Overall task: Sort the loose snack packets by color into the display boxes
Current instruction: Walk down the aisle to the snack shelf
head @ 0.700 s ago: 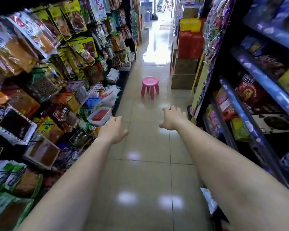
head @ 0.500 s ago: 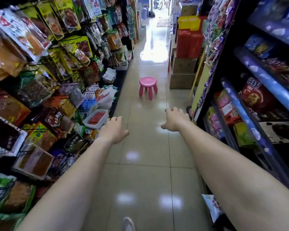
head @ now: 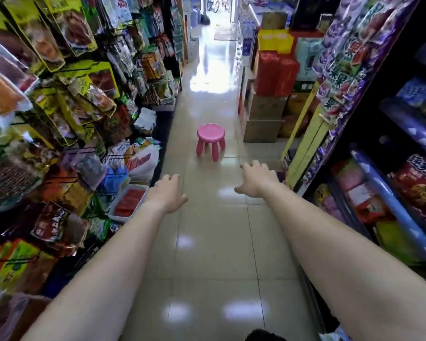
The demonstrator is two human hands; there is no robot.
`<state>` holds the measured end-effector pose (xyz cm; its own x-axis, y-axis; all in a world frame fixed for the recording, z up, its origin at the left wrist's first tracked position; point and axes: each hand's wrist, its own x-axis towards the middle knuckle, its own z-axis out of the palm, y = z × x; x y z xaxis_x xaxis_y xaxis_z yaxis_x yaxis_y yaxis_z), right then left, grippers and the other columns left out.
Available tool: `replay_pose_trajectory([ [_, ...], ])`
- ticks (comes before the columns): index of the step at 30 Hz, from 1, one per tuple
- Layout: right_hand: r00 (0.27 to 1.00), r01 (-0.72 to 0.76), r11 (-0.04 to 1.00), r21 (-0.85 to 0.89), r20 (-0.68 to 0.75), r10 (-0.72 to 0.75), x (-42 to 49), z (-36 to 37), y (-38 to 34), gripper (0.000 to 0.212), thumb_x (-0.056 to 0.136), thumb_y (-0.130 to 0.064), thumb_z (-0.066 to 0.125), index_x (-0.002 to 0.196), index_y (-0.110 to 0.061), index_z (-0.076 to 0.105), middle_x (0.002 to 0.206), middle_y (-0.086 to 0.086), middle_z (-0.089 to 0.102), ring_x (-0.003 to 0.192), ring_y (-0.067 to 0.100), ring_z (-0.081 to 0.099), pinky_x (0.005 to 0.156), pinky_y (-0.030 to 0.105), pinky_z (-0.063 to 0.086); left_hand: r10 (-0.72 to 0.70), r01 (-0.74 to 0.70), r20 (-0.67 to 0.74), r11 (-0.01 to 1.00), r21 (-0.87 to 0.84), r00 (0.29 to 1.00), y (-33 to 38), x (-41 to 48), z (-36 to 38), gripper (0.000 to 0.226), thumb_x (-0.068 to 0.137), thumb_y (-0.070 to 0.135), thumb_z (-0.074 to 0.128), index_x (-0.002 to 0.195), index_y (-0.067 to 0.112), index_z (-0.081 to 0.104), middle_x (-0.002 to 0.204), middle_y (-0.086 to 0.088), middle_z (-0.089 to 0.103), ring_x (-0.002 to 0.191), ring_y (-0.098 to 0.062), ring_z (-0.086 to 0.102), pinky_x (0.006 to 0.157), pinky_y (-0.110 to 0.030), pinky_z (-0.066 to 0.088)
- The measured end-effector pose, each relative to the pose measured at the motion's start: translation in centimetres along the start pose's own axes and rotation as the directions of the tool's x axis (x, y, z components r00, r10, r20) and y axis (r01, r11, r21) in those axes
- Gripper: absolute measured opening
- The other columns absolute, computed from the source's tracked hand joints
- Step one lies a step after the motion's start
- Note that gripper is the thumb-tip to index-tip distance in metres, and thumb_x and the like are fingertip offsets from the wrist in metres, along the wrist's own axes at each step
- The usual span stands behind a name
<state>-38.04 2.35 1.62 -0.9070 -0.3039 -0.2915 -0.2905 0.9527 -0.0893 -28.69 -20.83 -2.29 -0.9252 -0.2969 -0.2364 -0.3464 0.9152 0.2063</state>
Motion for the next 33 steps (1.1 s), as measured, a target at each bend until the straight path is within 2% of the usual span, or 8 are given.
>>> replay_pose_trajectory([
  [5, 1.000, -0.013, 1.000, 0.021, 0.002, 0.013, 9.3, -1.7, -1.1, 0.071, 0.085, -0.052, 0.067, 0.144, -0.022, 0.041, 0.147, 0.009, 0.041, 0.135, 0.033, 0.039, 0.104, 0.050, 0.038, 0.029, -0.029, 0.021, 1.000, 0.009, 0.999, 0.0, 9.6, -2.1, 0.067, 0.090, 0.044, 0.059, 0.146, 0.016, 0.036, 0.146, -0.013, 0.043, 0.130, -0.035, 0.047, 0.101, -0.049, 0.047],
  [10, 0.999, -0.028, 0.999, 0.039, 0.016, 0.028, 20.3, -3.5, 0.2, 0.066, 0.086, -0.048, 0.067, 0.140, -0.019, 0.044, 0.144, 0.010, 0.043, 0.133, 0.033, 0.040, 0.103, 0.049, 0.038, 0.023, -0.022, 0.042, 1.000, -0.022, 0.999, 0.6, 20.6, -3.7, 0.073, 0.092, 0.041, 0.058, 0.153, 0.018, 0.027, 0.153, -0.012, 0.038, 0.135, -0.034, 0.044, 0.103, -0.048, 0.046],
  [17, 0.999, -0.021, 0.999, 0.024, 0.024, 0.020, 36.2, -9.4, 1.3, 0.066, 0.083, -0.051, 0.069, 0.138, -0.023, 0.045, 0.142, 0.009, 0.045, 0.131, 0.031, 0.043, 0.102, 0.049, 0.040, -0.015, 0.018, 0.037, 0.996, -0.084, 0.999, 2.7, 35.8, -7.5, 0.073, 0.094, 0.038, 0.060, 0.154, 0.015, 0.027, 0.154, -0.014, 0.036, 0.136, -0.034, 0.042, 0.107, -0.044, 0.042],
  [20, 0.999, -0.025, 0.999, 0.026, 0.034, 0.024, 42.4, -11.2, 1.1, 0.069, 0.083, -0.055, 0.069, 0.139, -0.023, 0.044, 0.142, 0.009, 0.045, 0.131, 0.031, 0.042, 0.101, 0.048, 0.039, -0.013, 0.016, 0.044, 0.997, -0.074, 0.999, 2.6, 42.0, -8.0, 0.075, 0.092, 0.041, 0.060, 0.153, 0.014, 0.028, 0.153, -0.014, 0.037, 0.138, -0.034, 0.039, 0.110, -0.047, 0.040],
  [26, 0.998, -0.017, 1.000, 0.011, 0.065, 0.016, 55.4, -13.3, -0.5, 0.065, 0.086, -0.049, 0.067, 0.140, -0.022, 0.043, 0.139, 0.010, 0.044, 0.129, 0.033, 0.042, 0.101, 0.048, 0.038, -0.013, 0.016, 0.058, 0.998, -0.057, 0.998, 1.3, 55.7, -9.3, 0.076, 0.089, 0.044, 0.061, 0.152, 0.016, 0.030, 0.149, -0.014, 0.040, 0.134, -0.034, 0.043, 0.106, -0.049, 0.043],
  [33, 0.994, -0.073, 0.997, 0.022, 0.083, 0.071, 71.0, -18.0, -4.2, 0.071, 0.086, -0.052, 0.069, 0.143, -0.023, 0.041, 0.143, 0.010, 0.043, 0.133, 0.033, 0.040, 0.104, 0.049, 0.038, 0.016, -0.014, 0.093, 0.999, -0.029, 0.996, -1.3, 72.5, -14.0, 0.071, 0.091, 0.045, 0.059, 0.150, 0.017, 0.032, 0.148, -0.011, 0.040, 0.132, -0.033, 0.046, 0.102, -0.048, 0.046],
])
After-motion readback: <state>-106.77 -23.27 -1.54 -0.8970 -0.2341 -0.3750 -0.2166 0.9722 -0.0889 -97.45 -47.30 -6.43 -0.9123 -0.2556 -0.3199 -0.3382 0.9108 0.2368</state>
